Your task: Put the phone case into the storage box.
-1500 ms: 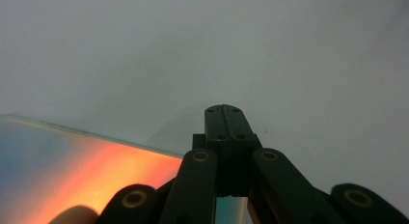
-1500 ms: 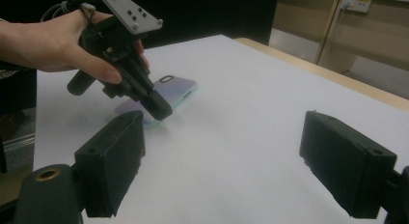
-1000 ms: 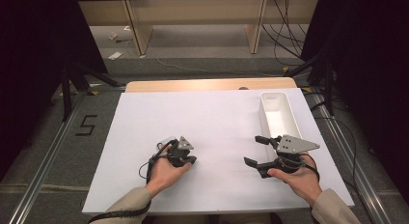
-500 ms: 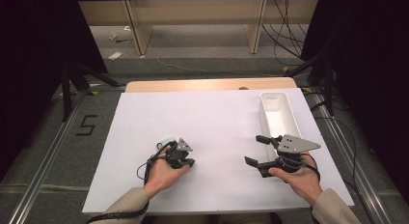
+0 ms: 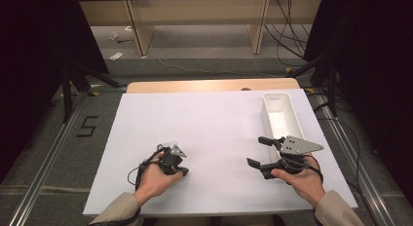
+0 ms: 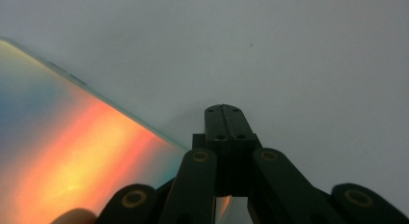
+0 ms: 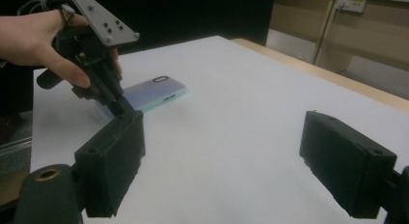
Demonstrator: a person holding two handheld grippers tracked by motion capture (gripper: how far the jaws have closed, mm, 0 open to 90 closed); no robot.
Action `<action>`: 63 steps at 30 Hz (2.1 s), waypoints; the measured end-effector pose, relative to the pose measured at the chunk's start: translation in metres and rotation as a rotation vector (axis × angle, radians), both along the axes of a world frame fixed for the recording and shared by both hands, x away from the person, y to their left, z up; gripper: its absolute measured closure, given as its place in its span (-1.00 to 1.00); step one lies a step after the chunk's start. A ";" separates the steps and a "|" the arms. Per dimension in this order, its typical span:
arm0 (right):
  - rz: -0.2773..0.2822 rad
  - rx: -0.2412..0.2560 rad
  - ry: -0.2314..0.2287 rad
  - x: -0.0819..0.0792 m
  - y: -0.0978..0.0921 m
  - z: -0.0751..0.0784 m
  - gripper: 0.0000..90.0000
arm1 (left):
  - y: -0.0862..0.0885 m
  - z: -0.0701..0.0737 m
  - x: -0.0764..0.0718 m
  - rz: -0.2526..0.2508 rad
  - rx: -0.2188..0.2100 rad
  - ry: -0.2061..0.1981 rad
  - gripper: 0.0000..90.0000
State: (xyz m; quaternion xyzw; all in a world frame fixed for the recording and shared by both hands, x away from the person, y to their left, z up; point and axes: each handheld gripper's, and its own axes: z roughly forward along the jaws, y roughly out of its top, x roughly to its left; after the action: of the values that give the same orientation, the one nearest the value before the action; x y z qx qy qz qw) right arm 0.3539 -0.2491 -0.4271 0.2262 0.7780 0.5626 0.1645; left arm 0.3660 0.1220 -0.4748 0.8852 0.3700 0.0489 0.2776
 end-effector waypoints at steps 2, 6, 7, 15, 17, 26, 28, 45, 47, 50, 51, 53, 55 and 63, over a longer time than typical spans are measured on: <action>0.000 -0.001 0.002 0.000 0.000 0.000 -0.62 | 0.004 0.001 -0.002 0.008 0.006 0.012 1.00; 0.001 -0.001 0.000 0.000 0.001 0.000 -0.62 | 0.017 0.002 -0.006 0.025 0.019 0.036 1.00; 0.001 0.000 0.001 0.000 0.000 0.000 -0.62 | 0.020 0.002 -0.007 0.027 0.022 0.040 1.00; 0.003 -0.001 0.000 0.000 0.001 0.000 -0.62 | 0.050 0.004 -0.012 0.089 0.044 0.081 1.00; 0.002 -0.002 -0.001 0.000 0.001 0.000 -0.62 | 0.055 0.004 -0.013 0.100 0.060 0.083 1.00; 0.001 -0.001 0.001 0.000 0.001 0.000 -0.62 | 0.074 0.006 -0.014 0.147 0.098 0.086 1.00; -0.001 0.000 0.000 0.000 0.001 0.000 -0.62 | 0.077 0.006 -0.014 0.154 0.105 0.087 1.00; 0.004 -0.001 0.000 0.000 0.002 -0.001 -0.62 | 0.085 0.007 -0.015 0.177 0.135 0.087 0.98; 0.005 -0.002 0.000 0.000 0.002 -0.001 -0.62 | 0.085 0.008 -0.015 0.177 0.130 0.092 0.88; 0.007 0.000 0.001 0.000 0.002 -0.001 -0.62 | 0.083 0.011 -0.015 0.168 0.119 0.092 0.83; 0.007 0.000 0.001 0.000 0.002 -0.001 -0.62 | 0.082 0.013 -0.015 0.168 0.115 0.084 0.80; 0.002 0.001 0.002 0.000 0.002 -0.001 -0.62 | 0.081 0.019 -0.014 0.177 0.099 0.061 0.69; 0.001 0.003 0.003 0.000 0.001 -0.001 -0.62 | 0.080 0.023 -0.013 0.189 0.096 0.039 0.55; 0.003 0.004 0.006 0.001 0.001 0.000 -0.62 | 0.082 0.021 0.000 0.185 0.153 -0.031 -0.39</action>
State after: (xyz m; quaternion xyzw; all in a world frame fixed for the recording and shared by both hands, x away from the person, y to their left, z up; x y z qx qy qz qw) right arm 0.3545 -0.2482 -0.4274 0.2269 0.7776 0.5639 0.1608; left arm 0.3655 0.2044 -0.4536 0.8650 0.4411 0.1159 0.2090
